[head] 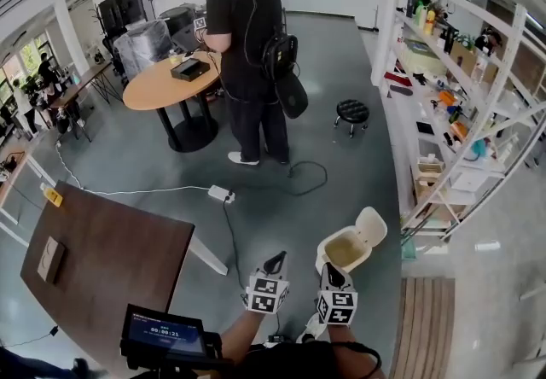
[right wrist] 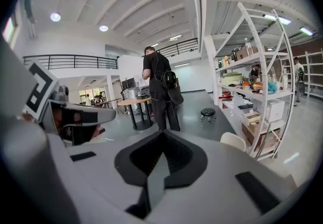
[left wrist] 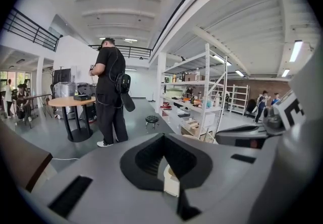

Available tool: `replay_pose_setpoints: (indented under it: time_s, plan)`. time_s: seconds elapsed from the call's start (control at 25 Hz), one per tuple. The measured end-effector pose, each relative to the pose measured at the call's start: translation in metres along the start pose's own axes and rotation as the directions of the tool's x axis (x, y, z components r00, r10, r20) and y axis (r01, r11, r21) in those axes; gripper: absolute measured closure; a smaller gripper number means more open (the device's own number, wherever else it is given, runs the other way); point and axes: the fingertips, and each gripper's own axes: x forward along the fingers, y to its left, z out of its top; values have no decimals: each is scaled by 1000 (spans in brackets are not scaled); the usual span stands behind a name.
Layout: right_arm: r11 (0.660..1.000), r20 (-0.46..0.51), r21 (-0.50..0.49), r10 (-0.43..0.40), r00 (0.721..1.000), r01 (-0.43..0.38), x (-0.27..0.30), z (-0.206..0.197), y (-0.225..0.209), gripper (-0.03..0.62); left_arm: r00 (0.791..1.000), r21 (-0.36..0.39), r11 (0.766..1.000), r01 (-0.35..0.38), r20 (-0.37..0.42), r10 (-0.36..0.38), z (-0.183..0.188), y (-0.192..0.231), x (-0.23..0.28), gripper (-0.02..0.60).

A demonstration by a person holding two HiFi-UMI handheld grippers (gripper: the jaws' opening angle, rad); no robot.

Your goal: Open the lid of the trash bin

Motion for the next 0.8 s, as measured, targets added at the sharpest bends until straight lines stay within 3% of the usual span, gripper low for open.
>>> replay_pose_setpoints:
  time_s: [0.12, 0.28, 0.4, 0.6, 0.8]
  plan:
    - [1000, 10, -21, 15, 1000, -14, -11, -2, 24, 589, 1000, -21, 999, 24, 15, -23, -5, 1, -20, 584]
    - [990, -9, -141, 25, 1000, -26, -20, -11, 56, 589, 999, -30, 999, 40, 24, -40, -14, 9, -39, 584]
    - [987, -14, -157, 25, 1000, -27, -32, -11, 66, 589, 999, -20, 999, 43, 17, -43, -21, 9, -54, 584]
    - [970, -15, -239, 32, 999, -35, -48, -5, 76, 589, 998, -188, 980, 63, 42, -56, -10, 14, -80, 584]
    - [959, 25, -278, 59, 998, -50, -65, 17, 73, 589, 997, -123, 991, 49, 62, -42, 10, 3, -89, 584]
